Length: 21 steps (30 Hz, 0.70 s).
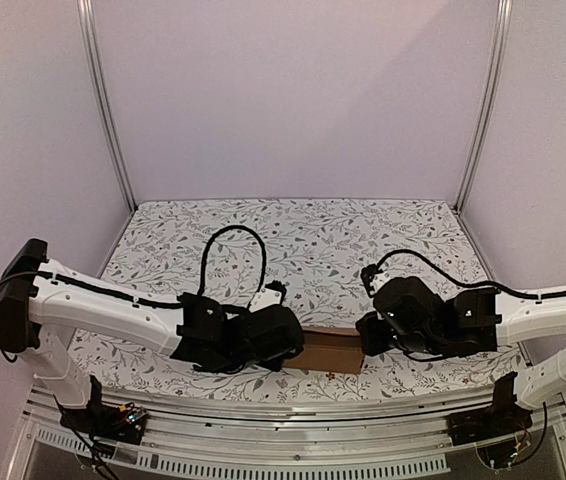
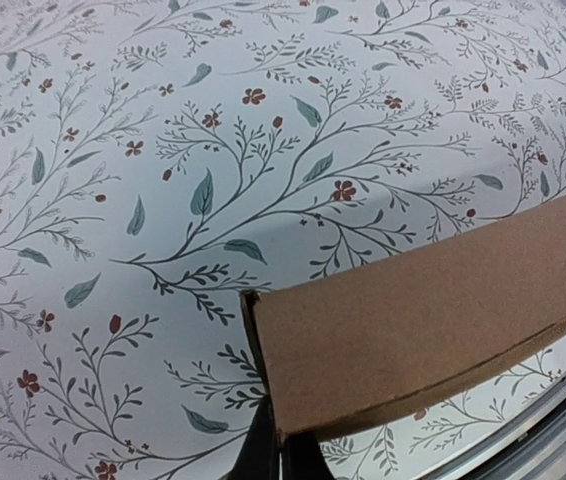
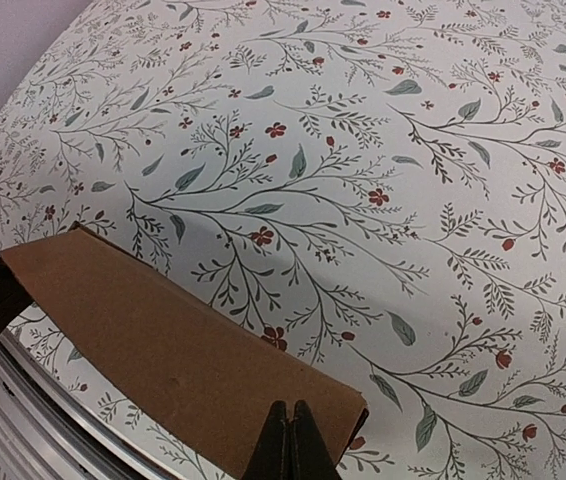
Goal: Fold the paper box
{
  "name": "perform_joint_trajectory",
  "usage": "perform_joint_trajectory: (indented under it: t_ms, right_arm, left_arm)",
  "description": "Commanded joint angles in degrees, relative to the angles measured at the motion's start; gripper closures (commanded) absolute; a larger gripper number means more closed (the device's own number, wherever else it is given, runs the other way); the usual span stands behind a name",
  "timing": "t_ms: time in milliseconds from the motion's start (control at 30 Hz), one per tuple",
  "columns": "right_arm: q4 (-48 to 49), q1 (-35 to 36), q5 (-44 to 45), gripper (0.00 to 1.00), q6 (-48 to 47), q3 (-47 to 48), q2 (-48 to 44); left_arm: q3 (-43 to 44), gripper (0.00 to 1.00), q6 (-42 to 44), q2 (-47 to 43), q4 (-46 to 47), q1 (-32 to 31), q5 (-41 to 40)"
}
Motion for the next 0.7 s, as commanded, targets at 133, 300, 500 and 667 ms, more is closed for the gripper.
perform_joint_trajectory:
  t_ms: [133, 300, 500, 667]
  right_arm:
    - [1.5, 2.1, -0.1, 1.0, 6.0, -4.8, -1.5]
    - [0.7, 2.1, 1.7, 1.0, 4.2, -2.9, -2.1]
    - [-0.6, 2.1, 3.1, 1.0, 2.0, 0.6, -0.5]
    - [0.5, 2.2, 3.2, 1.0, -0.8, 4.7, 0.7]
  left_arm:
    - [-2.3, 1.0, -0.7, 5.3, -8.8, -1.3, 8.7]
    - [-1.3, 0.91, -0.3, 5.1, -9.7, -1.4, 8.4]
    - [-0.9, 0.56, -0.6, 2.9, -13.3, -1.7, 6.5]
    - [-1.3, 0.49, -0.6, 0.4, -13.7, -2.3, 6.3]
